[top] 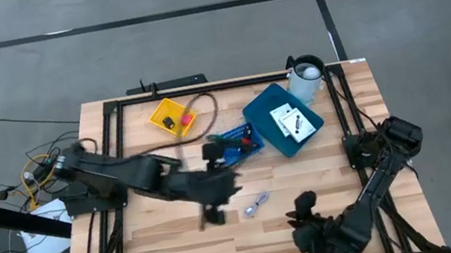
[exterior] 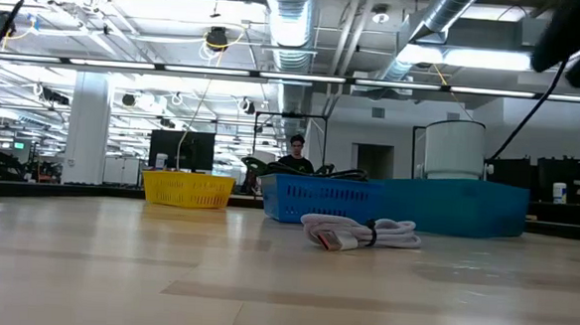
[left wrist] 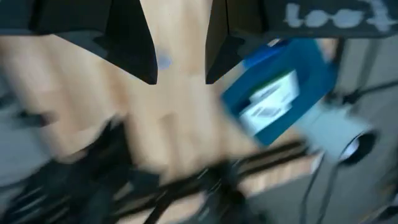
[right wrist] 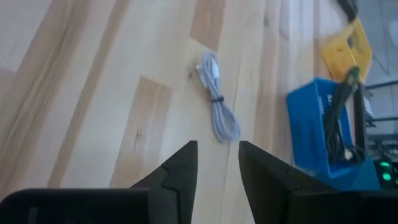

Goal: Pick and place items into bin
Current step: Put the gray USB cable into the blue bin

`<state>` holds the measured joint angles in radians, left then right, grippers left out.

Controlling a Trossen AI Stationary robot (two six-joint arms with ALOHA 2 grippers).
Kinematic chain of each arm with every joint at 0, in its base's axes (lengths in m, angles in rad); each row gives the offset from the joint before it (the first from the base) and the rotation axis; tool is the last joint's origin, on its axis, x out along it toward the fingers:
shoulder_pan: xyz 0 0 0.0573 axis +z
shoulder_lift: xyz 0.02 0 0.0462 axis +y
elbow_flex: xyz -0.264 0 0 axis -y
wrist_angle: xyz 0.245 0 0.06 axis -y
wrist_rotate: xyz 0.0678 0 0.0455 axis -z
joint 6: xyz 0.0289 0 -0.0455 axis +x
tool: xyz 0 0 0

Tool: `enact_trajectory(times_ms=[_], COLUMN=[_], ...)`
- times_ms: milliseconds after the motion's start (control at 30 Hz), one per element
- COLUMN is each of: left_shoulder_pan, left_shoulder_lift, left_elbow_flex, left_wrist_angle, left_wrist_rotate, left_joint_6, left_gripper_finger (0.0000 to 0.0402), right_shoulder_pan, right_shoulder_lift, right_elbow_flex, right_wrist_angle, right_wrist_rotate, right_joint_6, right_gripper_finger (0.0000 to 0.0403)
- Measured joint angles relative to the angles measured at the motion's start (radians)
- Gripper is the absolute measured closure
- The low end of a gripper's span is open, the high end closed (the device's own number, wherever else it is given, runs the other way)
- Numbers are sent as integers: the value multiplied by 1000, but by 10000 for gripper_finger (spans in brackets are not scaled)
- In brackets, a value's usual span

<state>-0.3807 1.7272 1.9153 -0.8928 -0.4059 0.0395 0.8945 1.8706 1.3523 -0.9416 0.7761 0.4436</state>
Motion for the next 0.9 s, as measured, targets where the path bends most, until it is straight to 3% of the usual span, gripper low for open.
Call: enact_trajectory(times_ms=[133, 300, 567, 767, 900], left_shoulder_pan=[20, 44, 26, -6, -27], left_shoulder_lift=[-201, -487, -903, -1096, -1172], left_elbow_flex=[-181, -553, -1136, -1408, -1528], left_wrist_angle=[135, 372, 769, 947, 1024], left_wrist_rotate=[58, 43, 39, -57, -119], left_joint_6=[-3, -42, -114, -157, -182], left_gripper_finger=[276, 276, 276, 276, 276], right_shoulder_pan=[-49, -103, -241, -381, -448], right_shoulder_lift=[0, 0, 0, 0, -1], right_elbow_flex=[0, 0, 1, 28, 42], right_wrist_angle=[65, 110, 125, 121, 121], right_wrist_rotate=[-28, -91, -399, -603, -628], right_joint_6=[-109, -200, -394, -529, -598], right_gripper_finger=[292, 292, 292, 292, 288])
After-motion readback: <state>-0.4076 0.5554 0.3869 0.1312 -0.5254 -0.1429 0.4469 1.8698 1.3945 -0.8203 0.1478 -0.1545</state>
